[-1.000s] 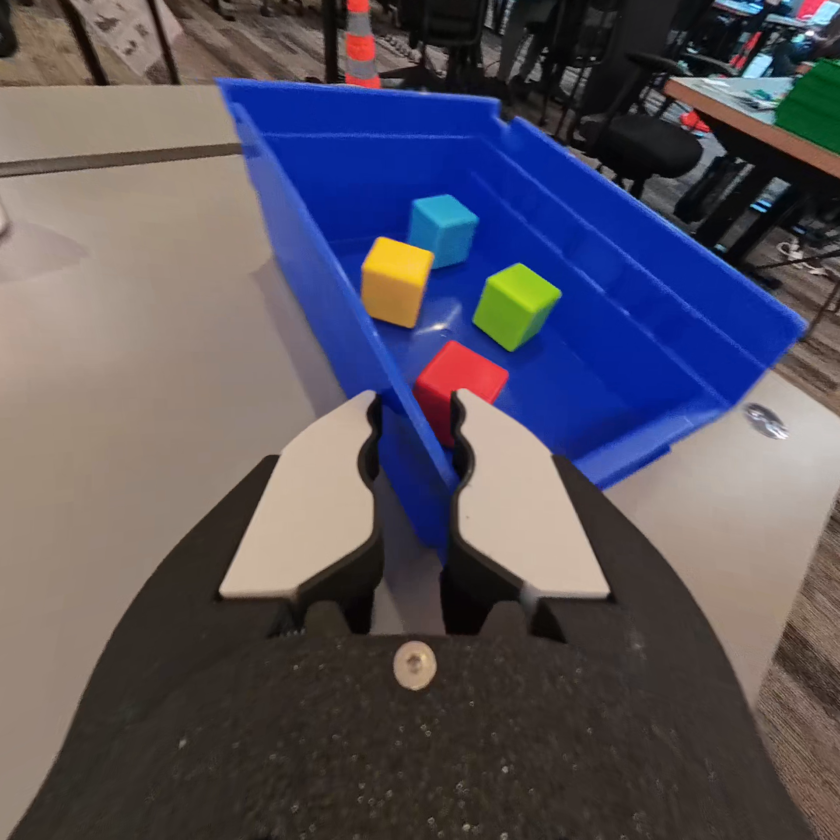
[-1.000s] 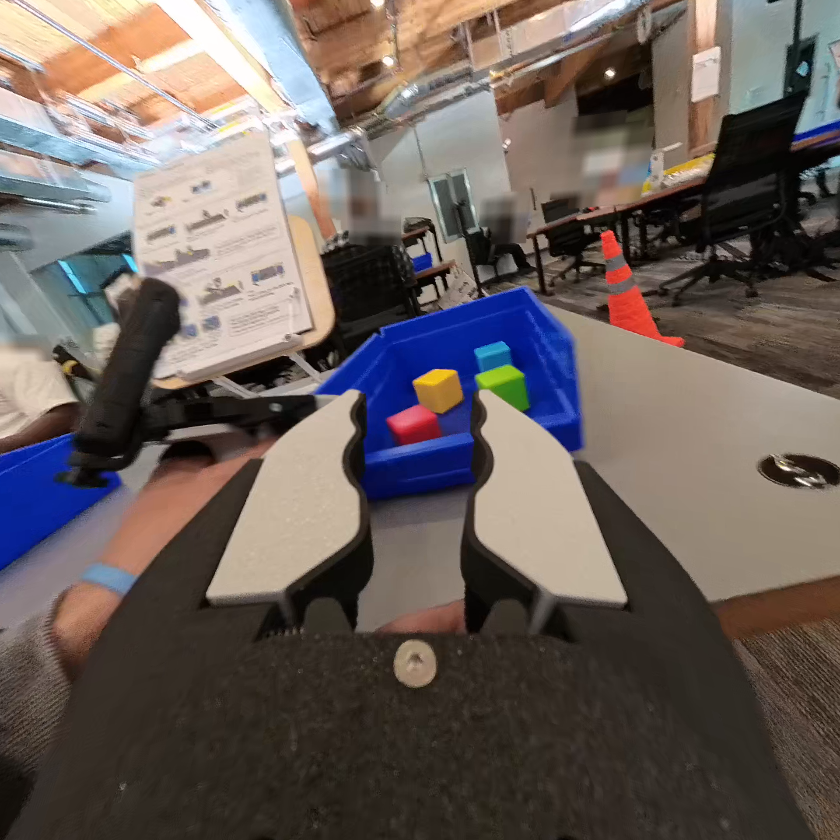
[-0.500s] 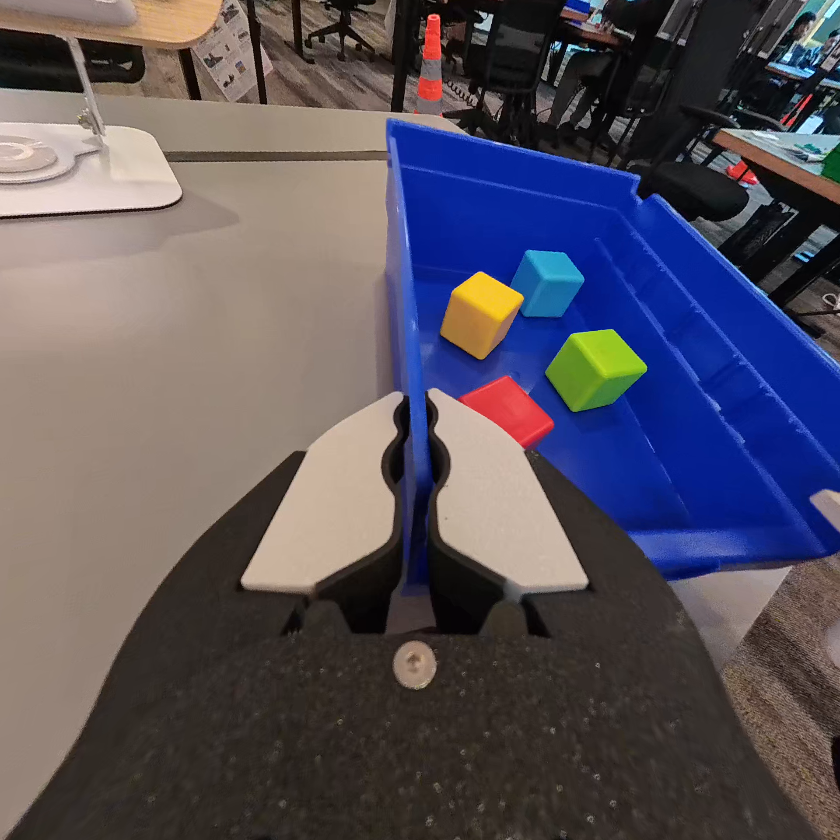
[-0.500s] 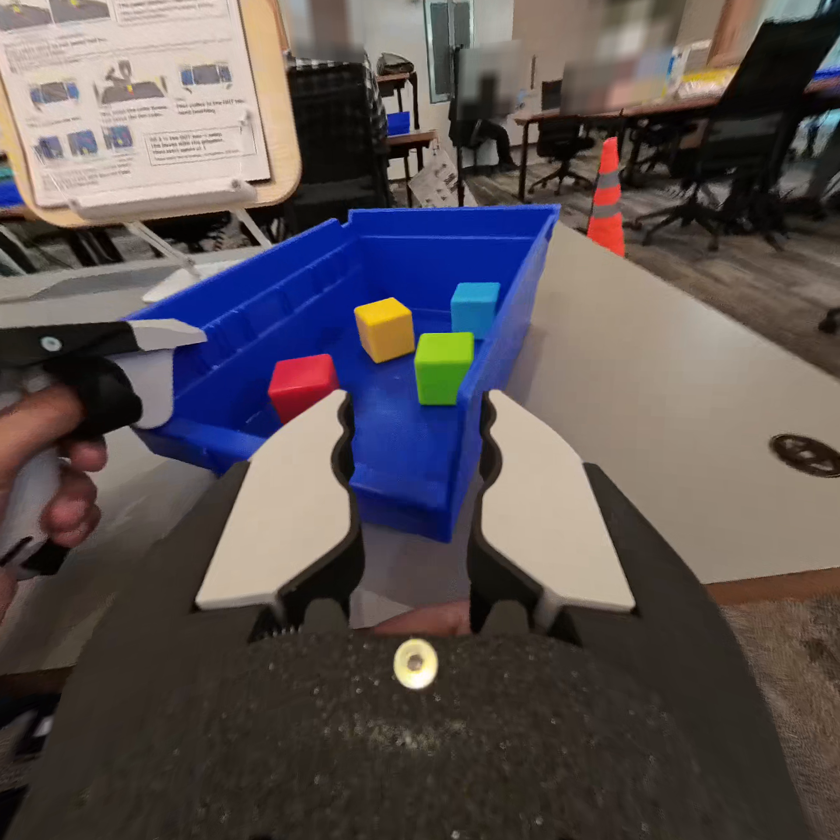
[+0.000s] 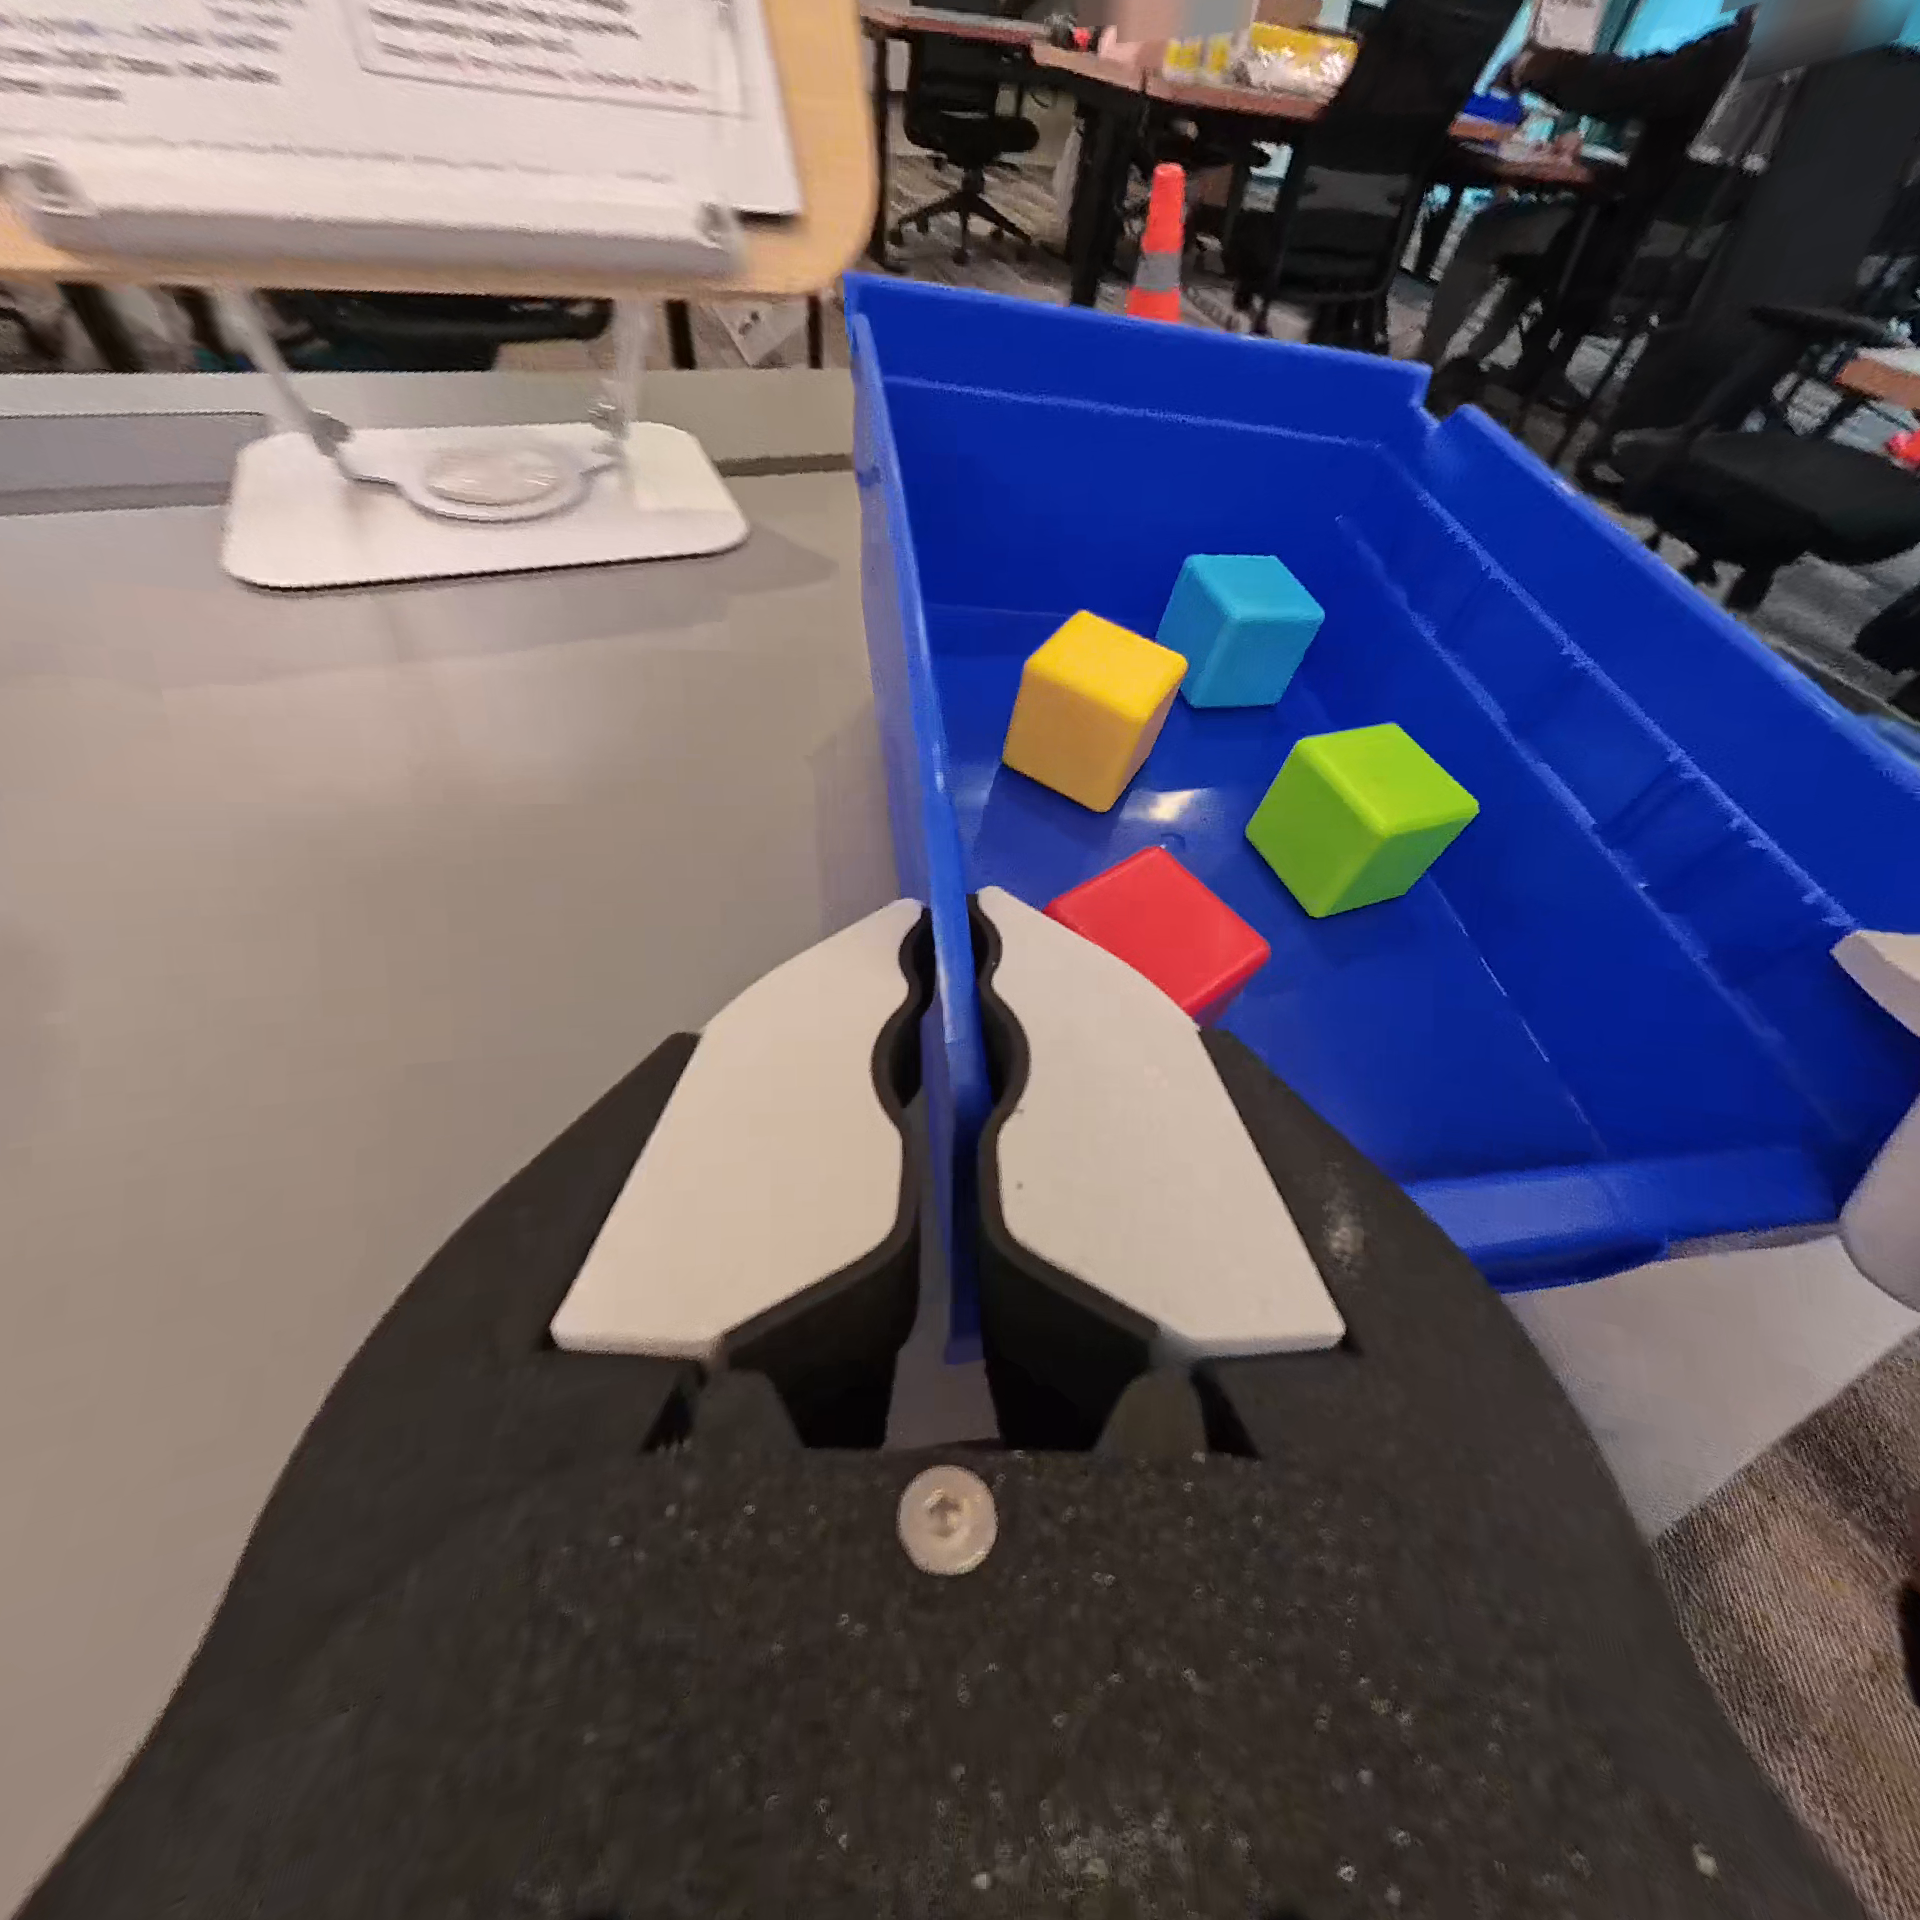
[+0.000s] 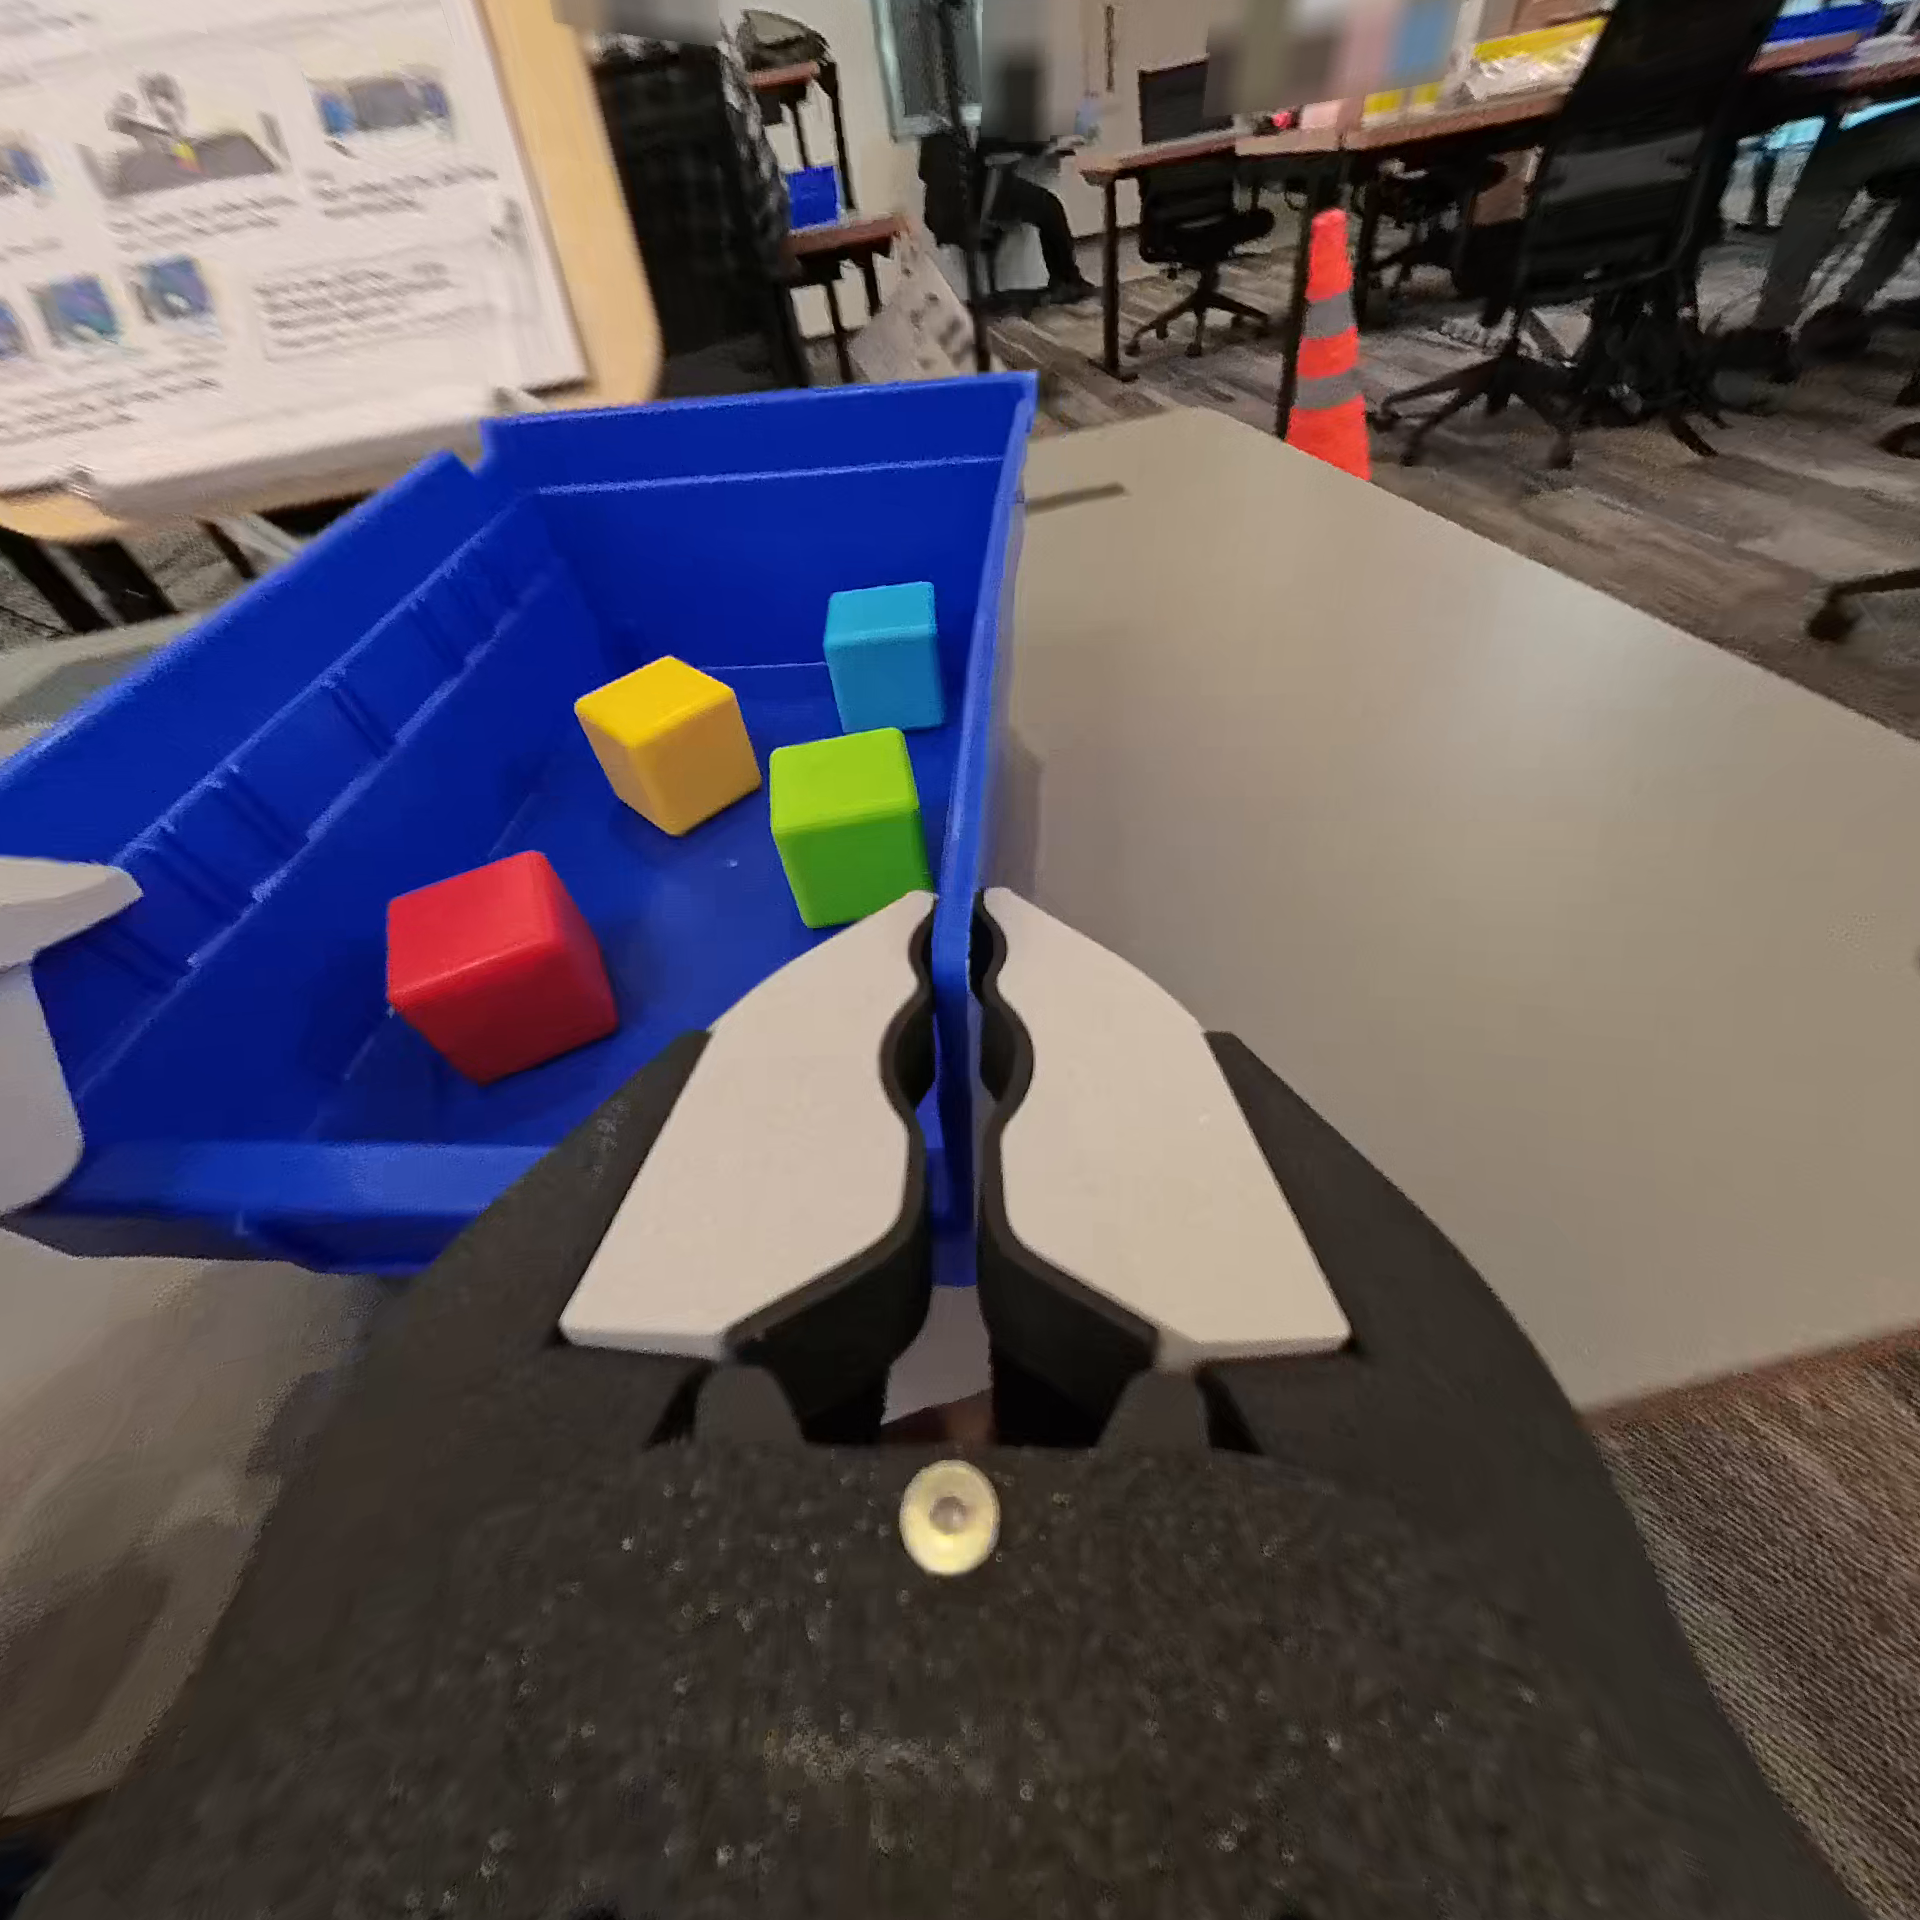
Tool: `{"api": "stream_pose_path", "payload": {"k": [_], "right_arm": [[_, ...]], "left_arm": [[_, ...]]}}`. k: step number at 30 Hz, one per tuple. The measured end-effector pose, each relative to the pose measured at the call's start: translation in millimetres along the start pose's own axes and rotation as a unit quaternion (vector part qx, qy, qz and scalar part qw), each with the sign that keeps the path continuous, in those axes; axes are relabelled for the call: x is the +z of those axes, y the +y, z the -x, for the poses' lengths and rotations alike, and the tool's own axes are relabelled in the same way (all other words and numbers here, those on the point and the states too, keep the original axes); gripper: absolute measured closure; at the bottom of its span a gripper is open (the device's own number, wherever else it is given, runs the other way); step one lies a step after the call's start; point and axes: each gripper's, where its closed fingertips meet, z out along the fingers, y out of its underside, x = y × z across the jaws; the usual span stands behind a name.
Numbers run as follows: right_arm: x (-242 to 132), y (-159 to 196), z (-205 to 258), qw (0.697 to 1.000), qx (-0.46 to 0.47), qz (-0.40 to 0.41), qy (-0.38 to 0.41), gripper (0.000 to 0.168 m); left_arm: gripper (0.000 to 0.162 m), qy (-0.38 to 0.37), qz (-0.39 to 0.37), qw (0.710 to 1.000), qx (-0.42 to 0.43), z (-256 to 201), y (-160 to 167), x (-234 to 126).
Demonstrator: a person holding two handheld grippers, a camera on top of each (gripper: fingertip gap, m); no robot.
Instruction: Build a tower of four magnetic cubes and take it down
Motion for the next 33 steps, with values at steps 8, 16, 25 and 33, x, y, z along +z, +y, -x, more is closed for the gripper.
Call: {"api": "stream_pose_path", "payload": {"k": [8, 16, 25, 33], "right_arm": [[35, 5, 141, 0.994, -0.016, 0.016, -0.111, 0.165], [50, 35, 224, 0.982, -0.038, 0.059, -0.176, 0.164], [38, 35, 213, 0.970, -0.074, 0.053, -0.227, 0.133], [-46, 43, 153, 0.948, -0.065, -0.007, -0.312, 0.139]], "left_arm": [[0.158, -0.109, -0.017, 0.994, -0.026, 134, -10, -50], [0.158, -0.173, 0.006, 0.983, -0.059, 218, 3, -74], [0.118, -0.116, -0.007, 0.984, -0.136, 219, 21, -70], [0.098, -0.161, -0.053, 0.984, -0.052, 252, 26, -173]]}}
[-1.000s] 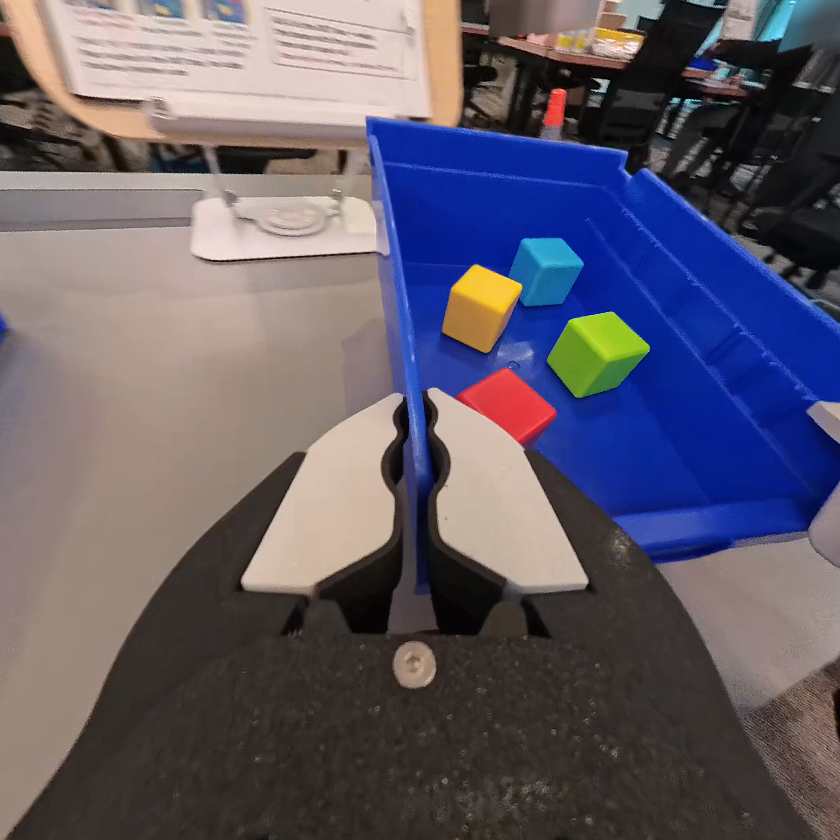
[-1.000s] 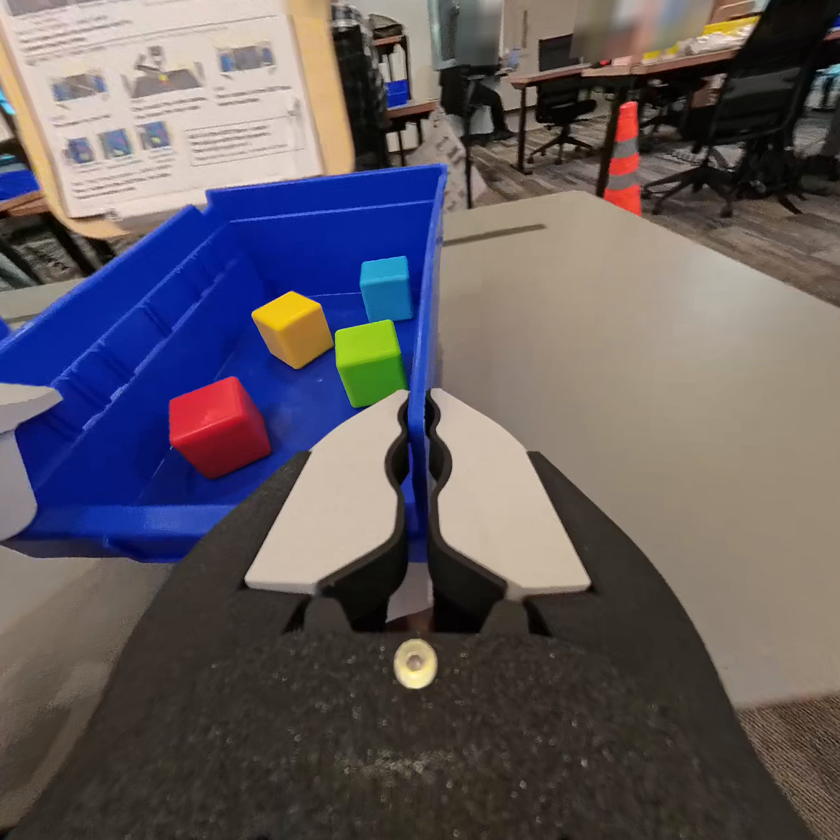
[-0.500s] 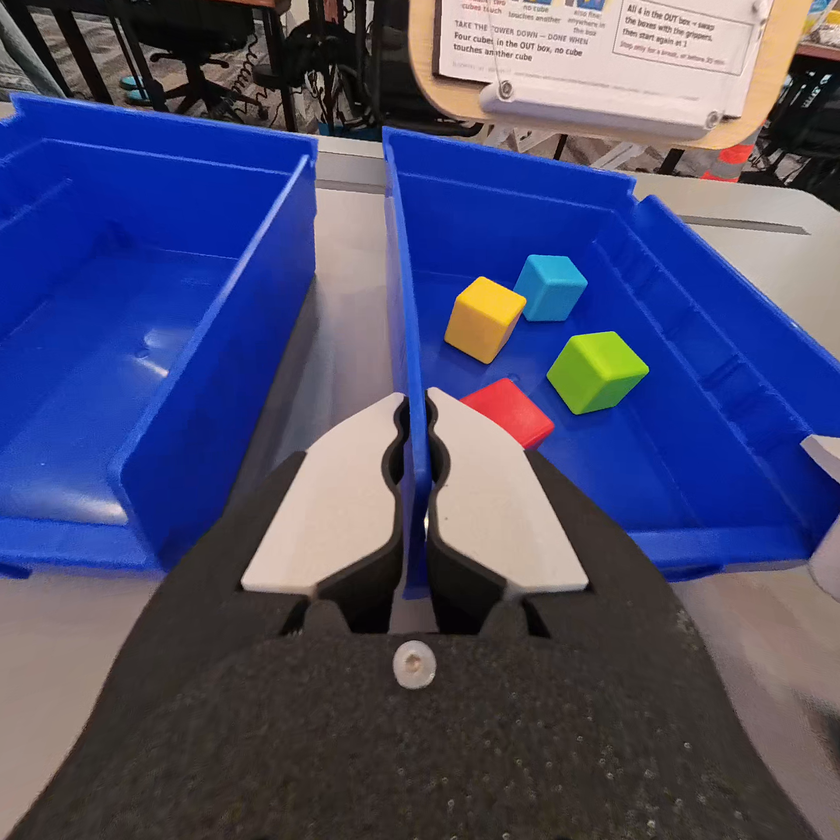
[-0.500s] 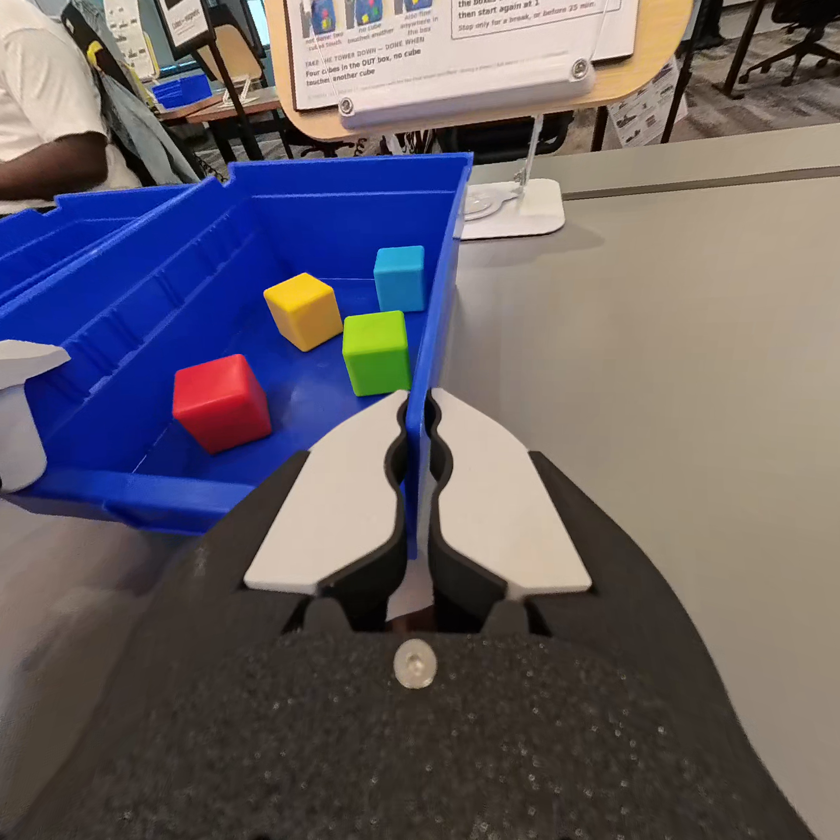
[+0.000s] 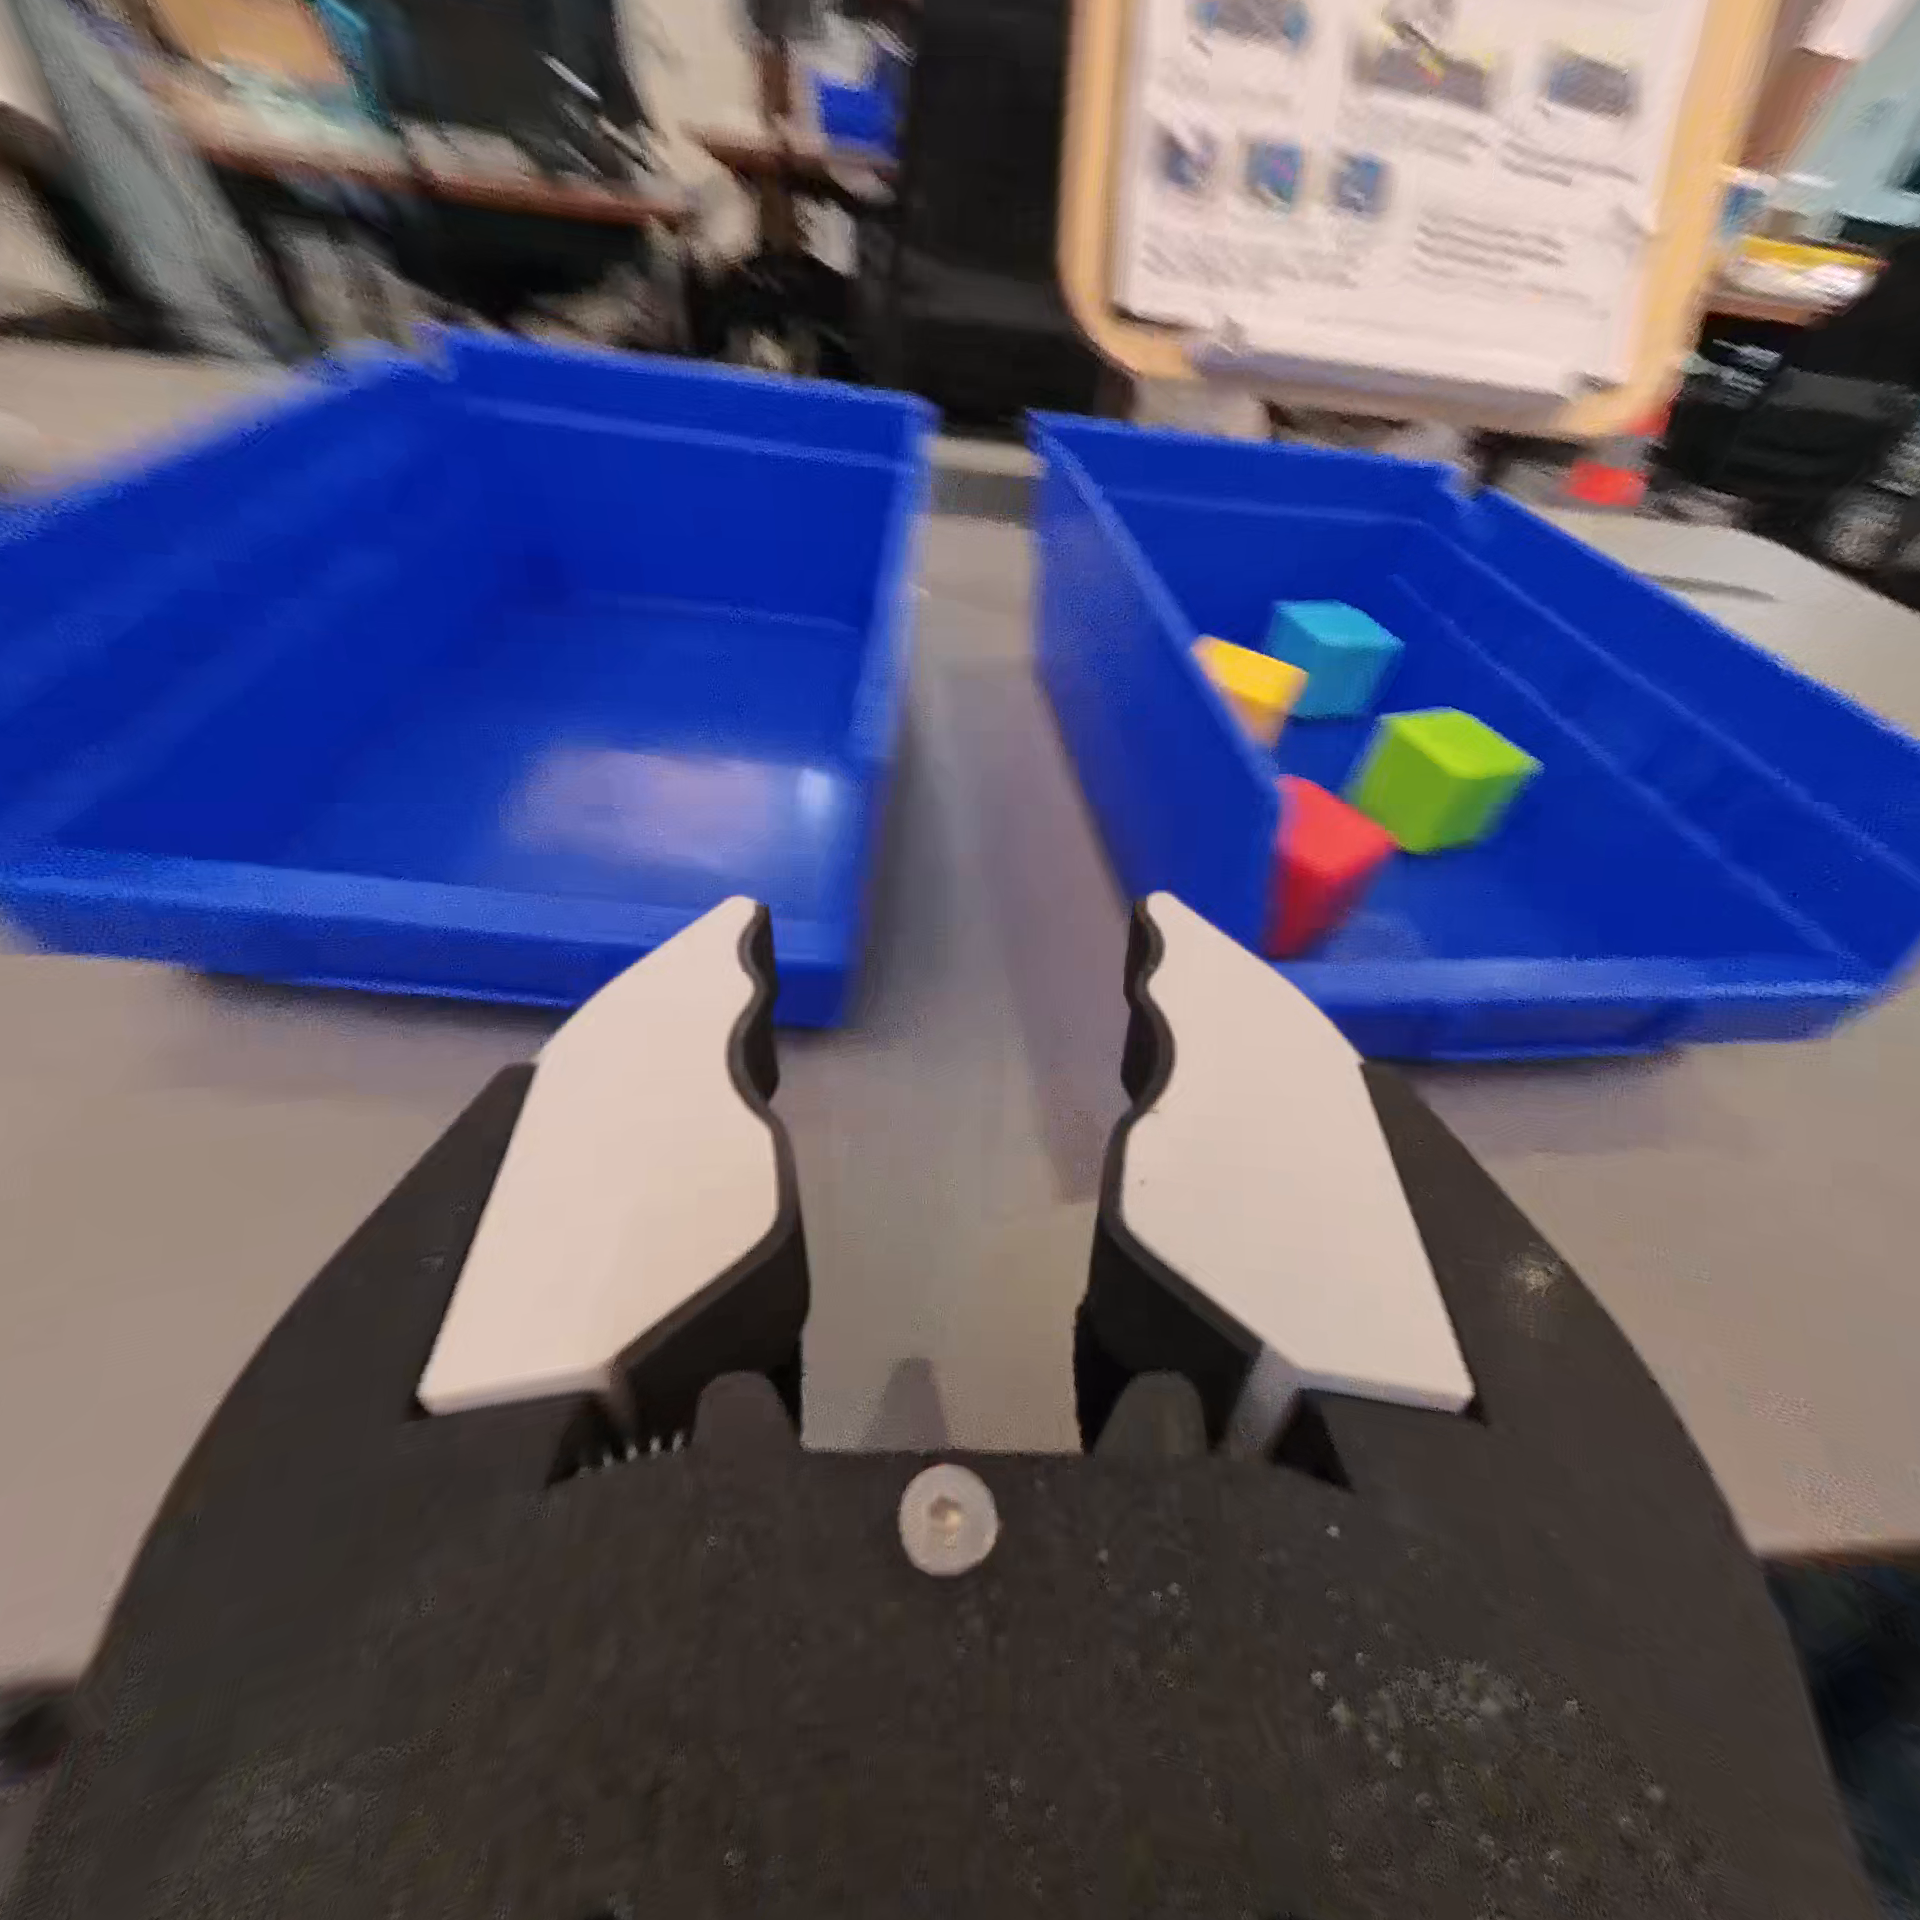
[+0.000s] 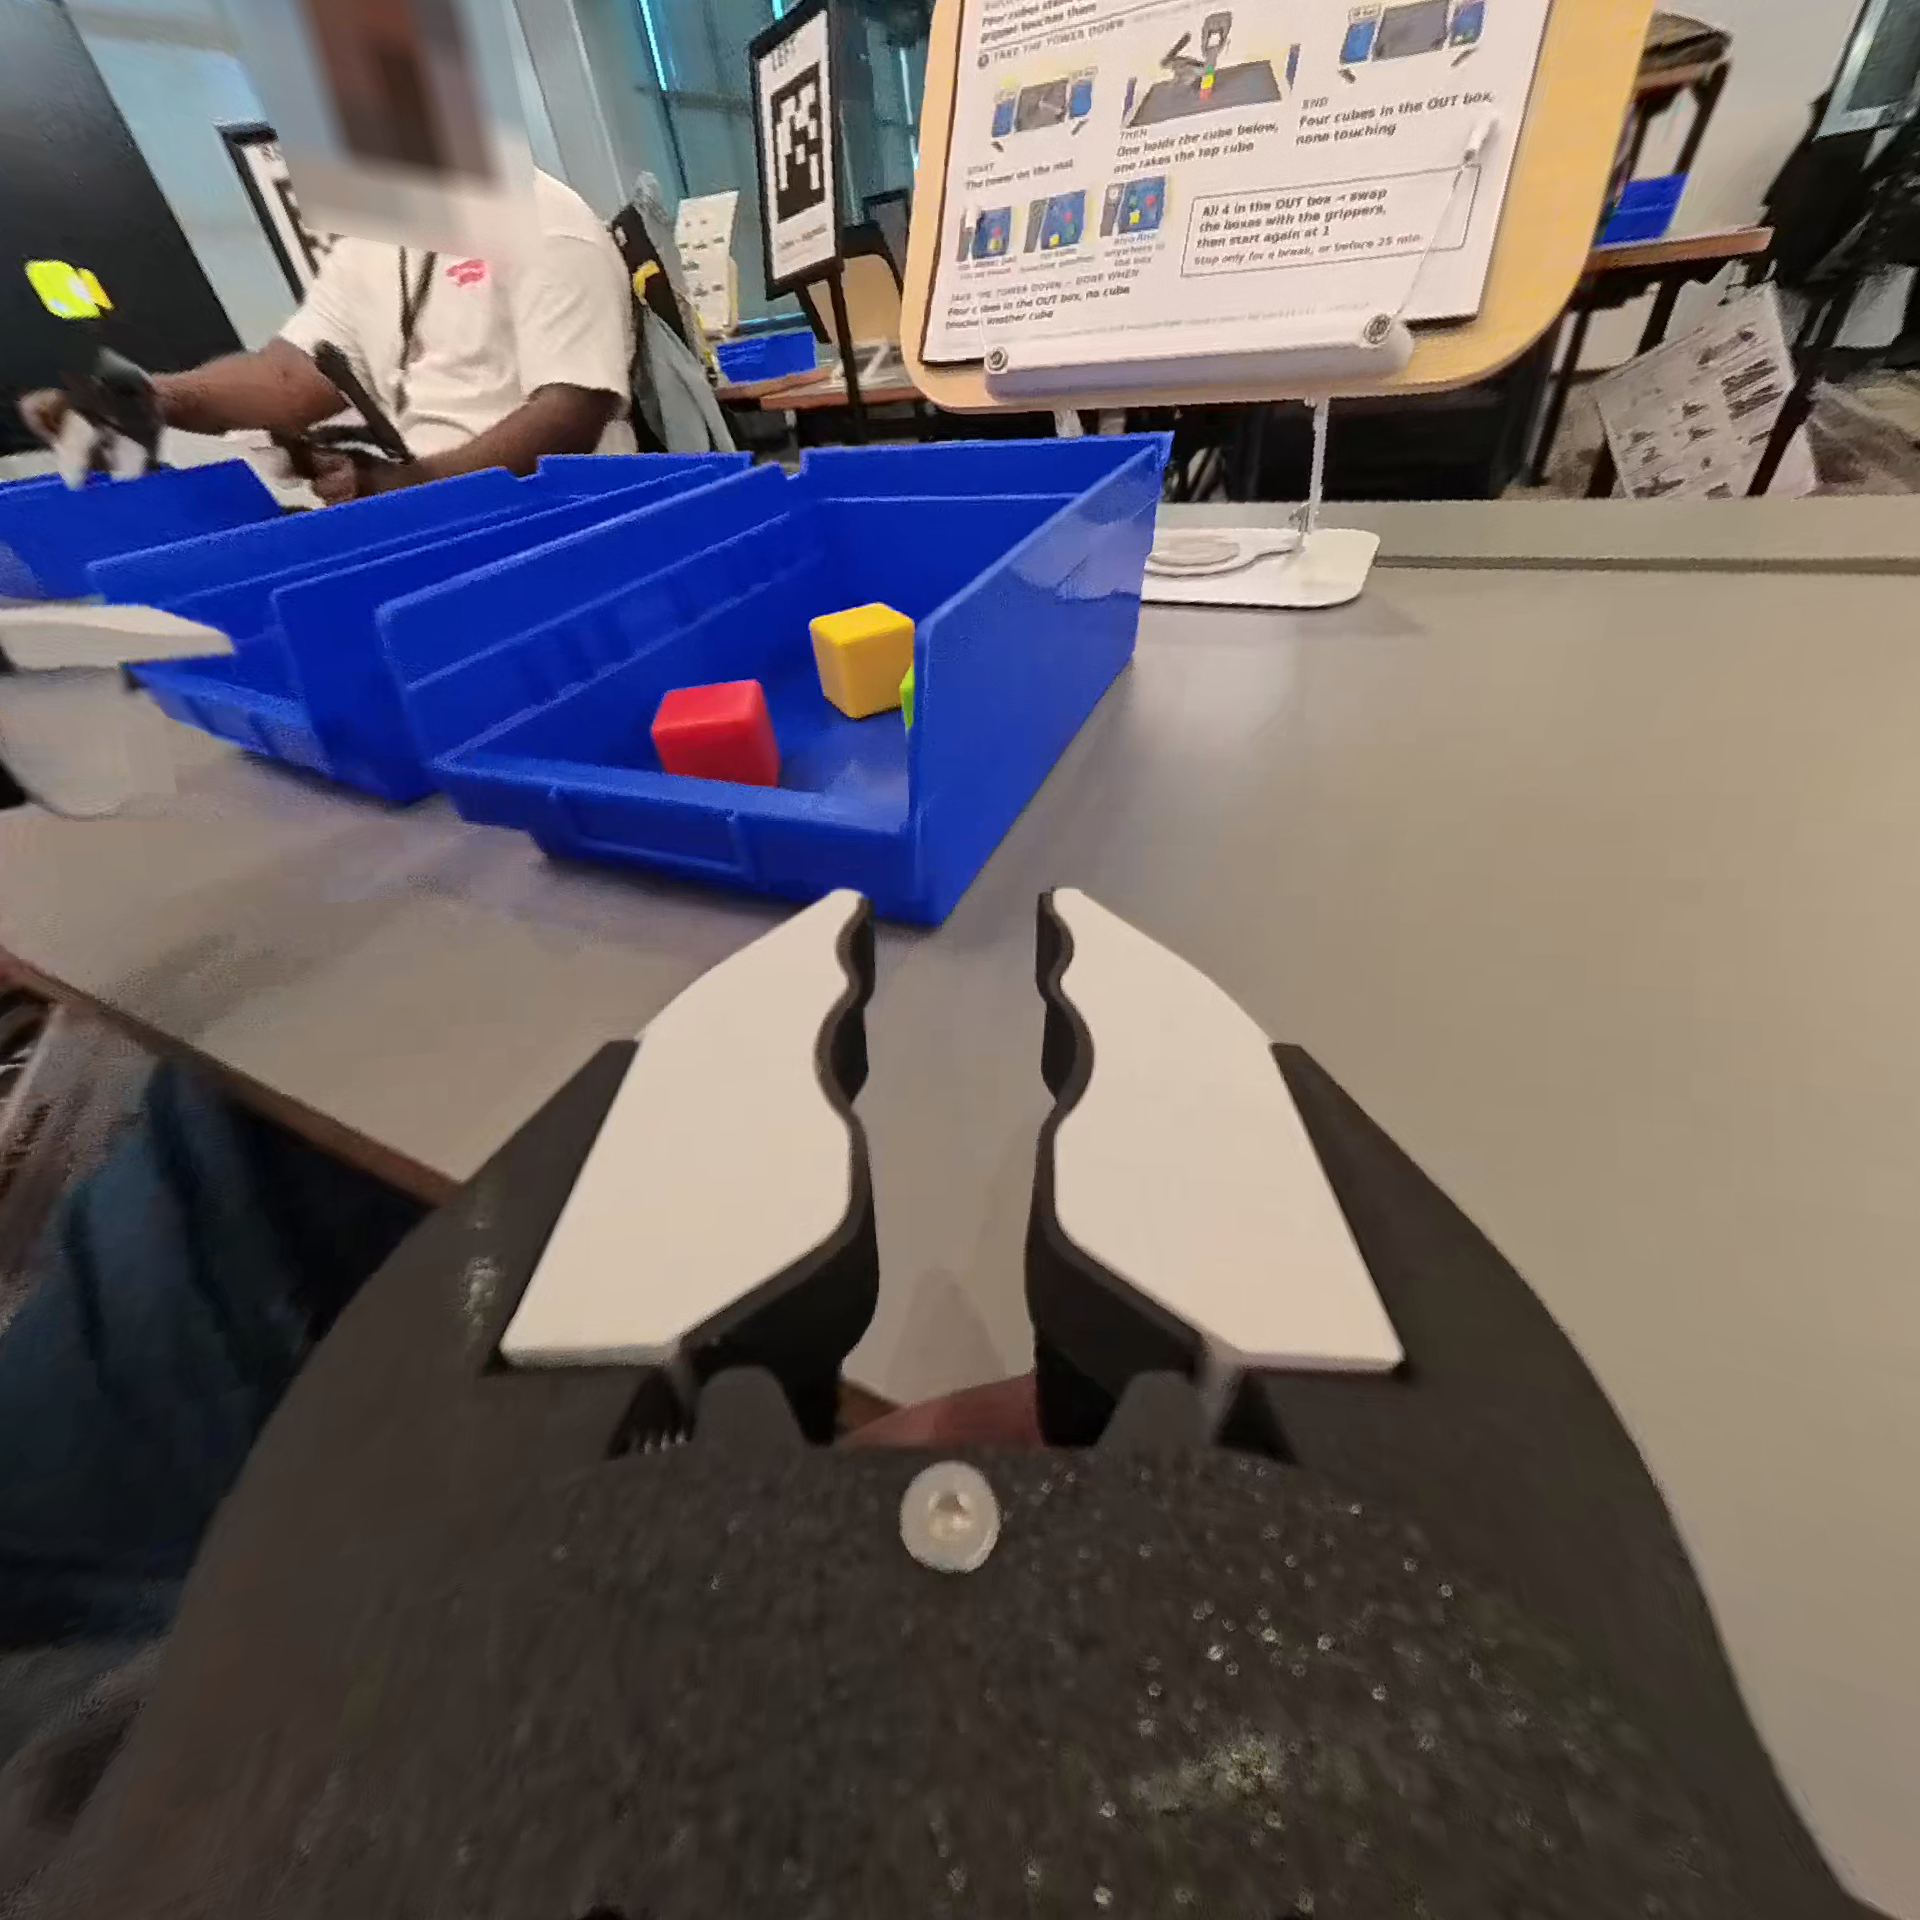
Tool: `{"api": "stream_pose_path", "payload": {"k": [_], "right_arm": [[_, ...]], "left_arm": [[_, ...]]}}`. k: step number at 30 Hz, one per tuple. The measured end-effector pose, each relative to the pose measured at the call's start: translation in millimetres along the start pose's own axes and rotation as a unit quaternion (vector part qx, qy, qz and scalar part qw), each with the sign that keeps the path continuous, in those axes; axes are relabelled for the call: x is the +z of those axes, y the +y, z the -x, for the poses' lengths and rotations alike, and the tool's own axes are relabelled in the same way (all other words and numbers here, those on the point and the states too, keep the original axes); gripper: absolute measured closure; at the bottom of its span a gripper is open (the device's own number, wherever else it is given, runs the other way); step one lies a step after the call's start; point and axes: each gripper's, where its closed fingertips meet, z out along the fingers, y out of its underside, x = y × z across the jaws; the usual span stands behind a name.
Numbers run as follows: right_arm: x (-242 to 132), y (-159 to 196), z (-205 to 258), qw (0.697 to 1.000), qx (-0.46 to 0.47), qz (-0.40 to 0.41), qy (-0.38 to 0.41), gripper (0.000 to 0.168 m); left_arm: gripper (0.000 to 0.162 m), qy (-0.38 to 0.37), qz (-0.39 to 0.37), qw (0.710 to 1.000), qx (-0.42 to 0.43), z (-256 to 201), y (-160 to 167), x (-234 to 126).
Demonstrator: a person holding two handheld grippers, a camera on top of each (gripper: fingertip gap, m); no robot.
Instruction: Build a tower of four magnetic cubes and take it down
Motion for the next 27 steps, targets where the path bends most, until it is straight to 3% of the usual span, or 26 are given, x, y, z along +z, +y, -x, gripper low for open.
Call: {"api": "stream_pose_path", "payload": {"k": [4, 6, 10, 13, 18, 23, 27], "right_arm": [[-3, -1, -5, 1.000, -0.001, -0.003, -0.002, 0.143], [2, 7, -8, 1.000, -0.003, 0.015, 0.003, 0.143], [4, 10, -6, 1.000, 0.005, 0.024, -0.002, 0.144], [3, 8, -6, 1.000, -0.017, 0.019, 0.003, 0.144], [5, 10, -4, 1.000, -0.015, 0.022, 0.000, 0.145], [8, 15, 3, 0.999, -0.015, 0.031, -0.010, 0.145], [9, 17, 10, 0.999, -0.027, 0.034, -0.019, 0.145]], "left_arm": [[0.100, -0.125, -0.036, 0.991, 0.007, 102, -23, -22], [0.089, -0.149, -0.007, 0.989, -0.010, 144, -27, -11], [0.089, -0.157, 0.007, 0.987, -0.028, 199, -41, 22], [0.089, -0.184, 0.037, 0.982, 0.003, 229, -42, 48], [0.098, -0.167, 0.103, 0.981, 0.002, 240, -23, 74], [0.146, -0.114, 0.085, 0.990, -0.019, 229, -21, 71], [0.158, -0.069, 0.072, 0.994, -0.053, 209, -16, 56]]}}
